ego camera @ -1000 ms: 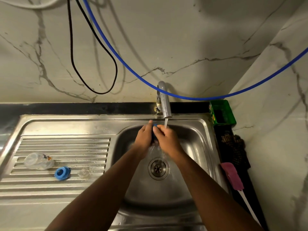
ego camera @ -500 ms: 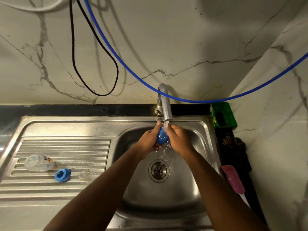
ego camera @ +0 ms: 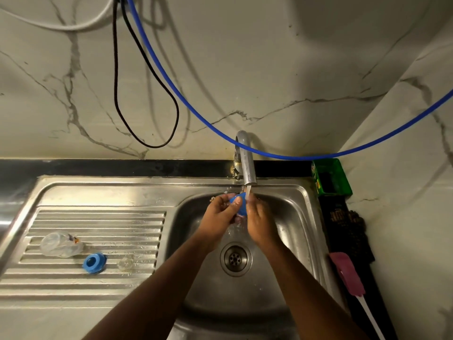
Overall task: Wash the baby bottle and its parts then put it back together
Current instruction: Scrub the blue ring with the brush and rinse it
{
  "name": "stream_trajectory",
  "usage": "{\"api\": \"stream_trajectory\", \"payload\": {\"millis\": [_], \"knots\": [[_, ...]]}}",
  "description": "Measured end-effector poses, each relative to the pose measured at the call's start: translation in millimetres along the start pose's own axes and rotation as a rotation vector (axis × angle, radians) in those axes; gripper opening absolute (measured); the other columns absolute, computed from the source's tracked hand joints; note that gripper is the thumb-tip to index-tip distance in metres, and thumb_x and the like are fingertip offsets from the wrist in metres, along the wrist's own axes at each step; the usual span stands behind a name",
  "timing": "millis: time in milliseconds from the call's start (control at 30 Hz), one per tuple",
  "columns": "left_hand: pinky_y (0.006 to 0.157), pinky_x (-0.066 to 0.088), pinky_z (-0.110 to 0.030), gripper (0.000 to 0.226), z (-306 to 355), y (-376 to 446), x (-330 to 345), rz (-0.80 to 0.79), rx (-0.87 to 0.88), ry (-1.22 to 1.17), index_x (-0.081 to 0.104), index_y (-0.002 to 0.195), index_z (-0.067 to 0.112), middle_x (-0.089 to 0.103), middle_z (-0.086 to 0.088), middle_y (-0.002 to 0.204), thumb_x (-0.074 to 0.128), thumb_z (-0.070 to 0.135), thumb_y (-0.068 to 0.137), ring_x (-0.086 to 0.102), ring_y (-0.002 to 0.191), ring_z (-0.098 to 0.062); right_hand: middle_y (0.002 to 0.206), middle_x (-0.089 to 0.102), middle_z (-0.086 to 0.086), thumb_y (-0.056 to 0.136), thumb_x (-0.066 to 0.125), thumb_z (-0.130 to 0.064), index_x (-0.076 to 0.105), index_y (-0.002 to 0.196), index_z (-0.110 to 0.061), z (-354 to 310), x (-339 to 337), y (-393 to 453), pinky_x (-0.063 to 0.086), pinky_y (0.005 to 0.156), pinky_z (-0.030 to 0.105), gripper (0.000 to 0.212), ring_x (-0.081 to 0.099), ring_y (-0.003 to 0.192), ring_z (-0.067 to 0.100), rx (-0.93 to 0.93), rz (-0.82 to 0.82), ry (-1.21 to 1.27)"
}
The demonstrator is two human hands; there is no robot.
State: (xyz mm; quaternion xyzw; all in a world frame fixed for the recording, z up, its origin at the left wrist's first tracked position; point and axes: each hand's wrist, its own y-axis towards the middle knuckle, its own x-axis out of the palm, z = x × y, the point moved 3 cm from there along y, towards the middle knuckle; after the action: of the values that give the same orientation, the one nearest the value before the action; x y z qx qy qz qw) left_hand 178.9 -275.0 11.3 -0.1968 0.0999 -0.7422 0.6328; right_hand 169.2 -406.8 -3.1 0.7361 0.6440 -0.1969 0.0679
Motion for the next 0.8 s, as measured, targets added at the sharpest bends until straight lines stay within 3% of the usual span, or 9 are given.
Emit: {"api": "stream_trajectory", "payload": {"millis": [67, 133, 267, 333, 433, 567, 667, 733, 800], "knots": [[0.09, 0.062, -0.04, 0.028, -0.2, -2.3, 3.3, 0.004, 0.011, 0.022, 0.066, 0.128, 0.01, 0.075, -0.016, 0.113, 0.064, 0.024, 0.103, 0.074, 0.101, -0.029, 0.14, 0.059, -0.003, 0.11, 0.035, -0.044, 0.052, 0.145, -0.028, -6.3, 5.0, -8.4, 0.048, 0.093, 0.015, 0.042, 0.06, 0.12, -0.003, -0.003, -0.026, 0.19], [0.086, 0.063, -0.033, 0.028, 1.6, -4.4, 6.1, 0.037, 0.053, 0.042, 0.067, 0.129, 0.009, 0.077, -0.014, 0.111, 0.065, 0.017, 0.102, 0.075, 0.103, -0.029, 0.143, 0.053, -0.017, 0.11, 0.034, -0.039, 0.042, 0.154, -0.025, -11.5, 8.9, -16.6, 0.045, 0.098, 0.011, 0.047, 0.052, 0.129, -0.01, -0.089, -0.052, 0.239], [0.081, 0.06, -0.022, 0.035, 13.3, -12.5, 10.2, -0.01, 0.143, 0.058, 0.062, 0.135, 0.015, 0.078, -0.005, 0.11, 0.066, 0.014, 0.101, 0.076, 0.104, -0.018, 0.13, 0.066, -0.007, 0.109, 0.033, -0.038, 0.05, 0.14, -0.035, 4.0, 3.8, -18.2, 0.055, 0.085, 0.016, 0.036, 0.065, 0.121, 0.011, 0.072, -0.058, 0.456], [0.084, 0.058, -0.02, 0.034, 17.4, -14.0, 13.2, -0.082, 0.135, 0.056, 0.06, 0.139, 0.018, 0.077, -0.001, 0.116, 0.06, 0.017, 0.105, 0.074, 0.109, -0.015, 0.136, 0.064, -0.005, 0.103, 0.038, -0.043, 0.046, 0.144, -0.036, 9.0, -0.1, -19.2, 0.057, 0.09, 0.025, 0.042, 0.065, 0.122, 0.009, 0.027, -0.081, 0.423], [0.089, 0.06, -0.028, 0.03, 15.0, -15.3, 18.1, -0.107, 0.039, -0.051, 0.063, 0.136, 0.017, 0.077, -0.004, 0.118, 0.054, 0.022, 0.108, 0.073, 0.113, -0.022, 0.151, 0.051, -0.006, 0.107, 0.044, -0.045, 0.037, 0.156, -0.027, 13.8, -2.2, -18.3, 0.048, 0.105, 0.019, 0.053, 0.052, 0.134, -0.003, -0.129, -0.034, 0.251], [0.094, 0.062, -0.043, 0.035, 13.4, -11.5, 15.0, 0.011, -0.006, -0.083, 0.072, 0.119, 0.011, 0.079, -0.011, 0.108, 0.061, 0.04, 0.102, 0.075, 0.106, -0.033, 0.137, 0.054, -0.011, 0.105, 0.044, -0.043, 0.046, 0.148, -0.029, 12.0, -3.7, -22.1, 0.048, 0.101, 0.017, 0.045, 0.054, 0.127, -0.001, -0.293, 0.069, -0.047], [0.08, 0.064, -0.035, 0.044, 11.0, -10.6, 17.7, -0.008, -0.114, -0.099, 0.068, 0.118, 0.008, 0.078, -0.013, 0.101, 0.055, 0.047, 0.104, 0.078, 0.09, -0.026, 0.13, 0.062, -0.003, 0.107, 0.041, -0.048, 0.054, 0.129, -0.038, 12.1, 4.2, -23.4, 0.058, 0.094, 0.03, 0.027, 0.065, 0.114, 0.008, -0.065, 0.076, 0.245], [0.068, 0.06, -0.026, 0.047, 6.9, -12.2, 21.8, -0.015, -0.127, 0.055, 0.068, 0.115, 0.011, 0.075, -0.01, 0.092, 0.049, 0.054, 0.105, 0.073, 0.074, -0.018, 0.118, 0.068, 0.006, 0.106, 0.038, -0.053, 0.061, 0.116, -0.032, 10.7, 8.3, -11.9, 0.059, 0.09, 0.035, 0.033, 0.069, 0.104, 0.018, 0.175, 0.124, 0.392], [0.062, 0.053, -0.021, 0.05, 5.0, -12.0, 21.8, 0.049, -0.127, 0.147, 0.069, 0.111, 0.016, 0.073, -0.008, 0.089, 0.044, 0.059, 0.105, 0.067, 0.07, -0.012, 0.114, 0.067, 0.004, 0.108, 0.036, -0.051, 0.065, 0.113, -0.021, -3.0, 2.7, -8.4, 0.052, 0.087, 0.024, 0.042, 0.066, 0.106, 0.02, 0.055, 0.226, 0.046]]}}
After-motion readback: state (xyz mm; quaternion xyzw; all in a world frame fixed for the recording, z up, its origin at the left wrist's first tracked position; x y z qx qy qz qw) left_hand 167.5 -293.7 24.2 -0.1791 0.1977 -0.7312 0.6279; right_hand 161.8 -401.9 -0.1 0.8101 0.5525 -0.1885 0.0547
